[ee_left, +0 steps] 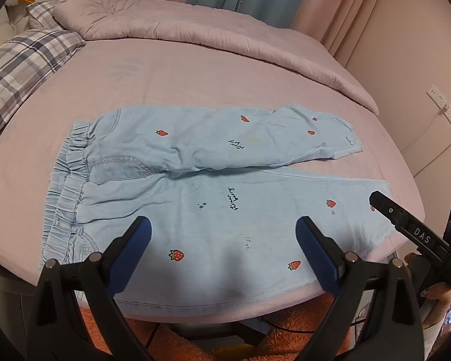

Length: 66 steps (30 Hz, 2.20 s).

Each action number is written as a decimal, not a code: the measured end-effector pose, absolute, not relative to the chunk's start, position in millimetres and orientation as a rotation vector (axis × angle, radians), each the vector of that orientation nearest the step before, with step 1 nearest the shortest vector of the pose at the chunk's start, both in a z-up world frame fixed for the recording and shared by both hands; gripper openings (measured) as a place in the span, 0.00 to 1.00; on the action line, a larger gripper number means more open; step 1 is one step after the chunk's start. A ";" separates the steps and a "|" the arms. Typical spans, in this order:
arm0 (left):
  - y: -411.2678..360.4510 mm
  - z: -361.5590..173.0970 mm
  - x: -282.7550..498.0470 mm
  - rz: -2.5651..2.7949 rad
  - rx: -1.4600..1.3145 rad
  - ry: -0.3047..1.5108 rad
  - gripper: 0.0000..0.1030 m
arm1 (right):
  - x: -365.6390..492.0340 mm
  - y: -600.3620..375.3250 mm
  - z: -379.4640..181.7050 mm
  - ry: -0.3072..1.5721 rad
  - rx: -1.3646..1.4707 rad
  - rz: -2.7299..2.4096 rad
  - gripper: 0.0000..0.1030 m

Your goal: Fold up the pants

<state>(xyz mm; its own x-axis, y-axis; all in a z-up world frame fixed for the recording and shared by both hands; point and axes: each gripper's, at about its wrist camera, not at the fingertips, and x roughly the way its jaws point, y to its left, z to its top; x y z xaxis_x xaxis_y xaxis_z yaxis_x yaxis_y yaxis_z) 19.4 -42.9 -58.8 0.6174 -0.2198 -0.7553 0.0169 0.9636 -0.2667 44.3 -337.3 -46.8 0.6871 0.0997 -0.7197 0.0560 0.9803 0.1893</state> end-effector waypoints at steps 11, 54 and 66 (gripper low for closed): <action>-37.9 -63.6 21.4 -0.108 -0.243 0.907 0.93 | 44.9 -355.2 -49.9 0.826 0.244 -0.011 1.00; 169.9 -124.1 0.1 0.314 -0.664 0.899 0.00 | 68.0 -573.1 -30.1 0.623 0.533 -0.362 0.09; 158.7 -138.7 -4.9 0.346 -0.633 0.971 0.46 | 74.7 -586.3 -119.3 0.885 0.542 -0.483 0.09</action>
<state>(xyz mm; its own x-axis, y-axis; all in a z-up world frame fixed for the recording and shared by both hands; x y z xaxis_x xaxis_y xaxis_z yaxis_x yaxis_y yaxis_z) -4.9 158.7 -138.7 0.5306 -0.0036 -0.8476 -0.5395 0.7699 -0.3410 74.7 -586.3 -119.3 0.5450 -0.1694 -0.8212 0.5989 0.7641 0.2398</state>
